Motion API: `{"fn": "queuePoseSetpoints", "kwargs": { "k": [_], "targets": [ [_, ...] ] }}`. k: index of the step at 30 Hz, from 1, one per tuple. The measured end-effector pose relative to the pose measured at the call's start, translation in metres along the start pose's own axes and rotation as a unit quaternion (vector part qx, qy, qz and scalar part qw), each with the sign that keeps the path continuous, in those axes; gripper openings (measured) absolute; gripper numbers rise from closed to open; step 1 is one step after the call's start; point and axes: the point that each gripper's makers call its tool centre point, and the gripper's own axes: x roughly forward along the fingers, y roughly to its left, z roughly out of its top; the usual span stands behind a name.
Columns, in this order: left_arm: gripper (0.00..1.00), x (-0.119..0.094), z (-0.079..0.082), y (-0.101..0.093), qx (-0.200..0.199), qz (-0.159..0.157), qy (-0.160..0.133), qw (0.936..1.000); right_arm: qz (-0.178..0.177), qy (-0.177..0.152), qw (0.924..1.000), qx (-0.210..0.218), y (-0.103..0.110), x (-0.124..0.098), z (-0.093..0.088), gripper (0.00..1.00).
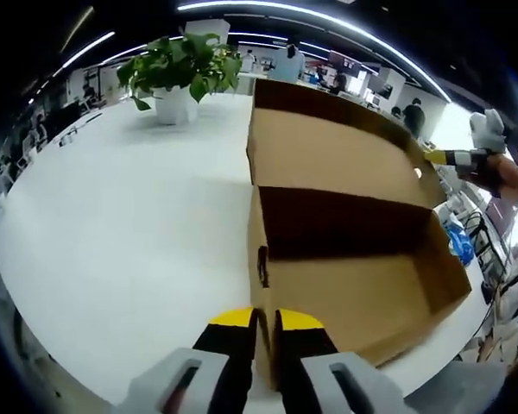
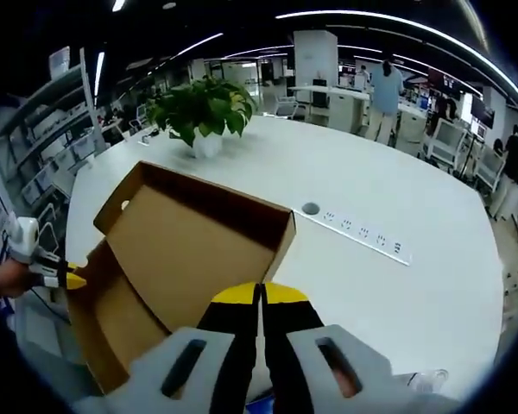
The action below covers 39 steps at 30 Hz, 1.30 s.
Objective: Operate the shoe box by opening the lid, removing the specified soft item, and placing it in the target area until the item is outside and the box remains undamaged.
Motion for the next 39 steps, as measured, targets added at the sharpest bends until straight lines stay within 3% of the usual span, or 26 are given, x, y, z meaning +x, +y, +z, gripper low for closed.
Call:
{"fn": "queuePoseSetpoints", "kwargs": {
  "k": [11,19,28,39],
  "targets": [
    [0.04,0.004,0.004,-0.001,-0.02,0.033,-0.009,0.9992,-0.006,-0.039,0.9989,-0.025,0.01,-0.027,0.007,0.0],
    [0.04,0.01,0.009,-0.009,-0.029,0.038,-0.015,0.9987,-0.015,-0.064,0.9975,-0.024,0.01,-0.052,0.003,0.0],
    [0.04,0.016,0.013,-0.019,-0.035,0.05,-0.024,0.9979,-0.031,-0.077,0.9965,-0.006,0.007,-0.071,-0.018,0.0],
    [0.05,0.02,0.016,-0.02,-0.051,0.055,-0.027,0.9969,-0.034,-0.097,0.9947,-0.003,0.007,-0.08,-0.029,0.0]
  ]
}}
